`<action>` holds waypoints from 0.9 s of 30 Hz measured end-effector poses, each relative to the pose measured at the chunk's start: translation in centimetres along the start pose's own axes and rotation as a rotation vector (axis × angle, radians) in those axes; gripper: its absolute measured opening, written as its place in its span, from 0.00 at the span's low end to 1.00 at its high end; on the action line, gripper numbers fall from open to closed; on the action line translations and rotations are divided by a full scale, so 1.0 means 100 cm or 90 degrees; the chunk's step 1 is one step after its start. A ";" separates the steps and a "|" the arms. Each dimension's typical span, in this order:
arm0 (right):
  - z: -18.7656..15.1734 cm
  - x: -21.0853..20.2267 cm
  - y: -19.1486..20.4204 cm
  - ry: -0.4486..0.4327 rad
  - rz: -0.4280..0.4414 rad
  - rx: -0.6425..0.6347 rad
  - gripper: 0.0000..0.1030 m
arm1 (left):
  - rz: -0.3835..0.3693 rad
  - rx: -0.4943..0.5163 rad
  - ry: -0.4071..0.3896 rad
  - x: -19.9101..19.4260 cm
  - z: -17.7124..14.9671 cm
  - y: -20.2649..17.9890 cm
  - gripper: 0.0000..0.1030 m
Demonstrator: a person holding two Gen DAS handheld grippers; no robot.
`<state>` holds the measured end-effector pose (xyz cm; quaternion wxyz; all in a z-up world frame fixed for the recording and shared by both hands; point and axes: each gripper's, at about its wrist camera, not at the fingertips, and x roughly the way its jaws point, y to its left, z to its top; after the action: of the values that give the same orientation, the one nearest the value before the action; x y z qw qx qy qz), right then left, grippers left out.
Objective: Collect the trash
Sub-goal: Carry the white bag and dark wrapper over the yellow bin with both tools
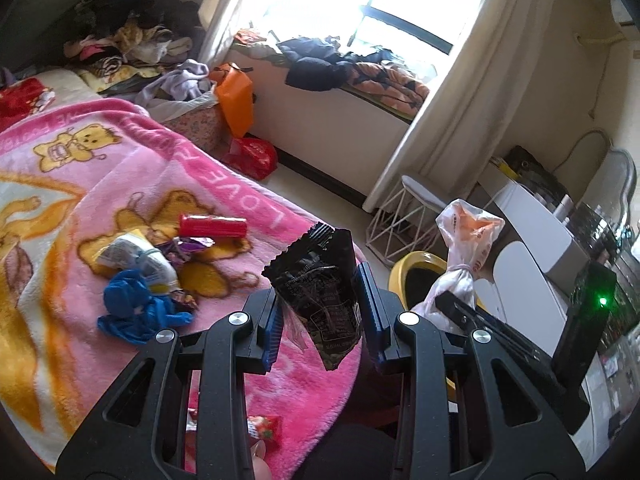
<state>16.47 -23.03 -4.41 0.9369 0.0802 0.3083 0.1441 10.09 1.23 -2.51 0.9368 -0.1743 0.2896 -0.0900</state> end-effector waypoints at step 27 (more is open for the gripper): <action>0.003 -0.005 -0.077 0.000 -0.122 0.060 0.39 | -0.080 0.105 0.036 0.030 -0.016 -0.076 0.26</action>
<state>17.99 -30.52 -5.70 0.9416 0.0941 0.3210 0.0394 11.10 -7.06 -2.41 0.9321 -0.1116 0.2958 -0.1767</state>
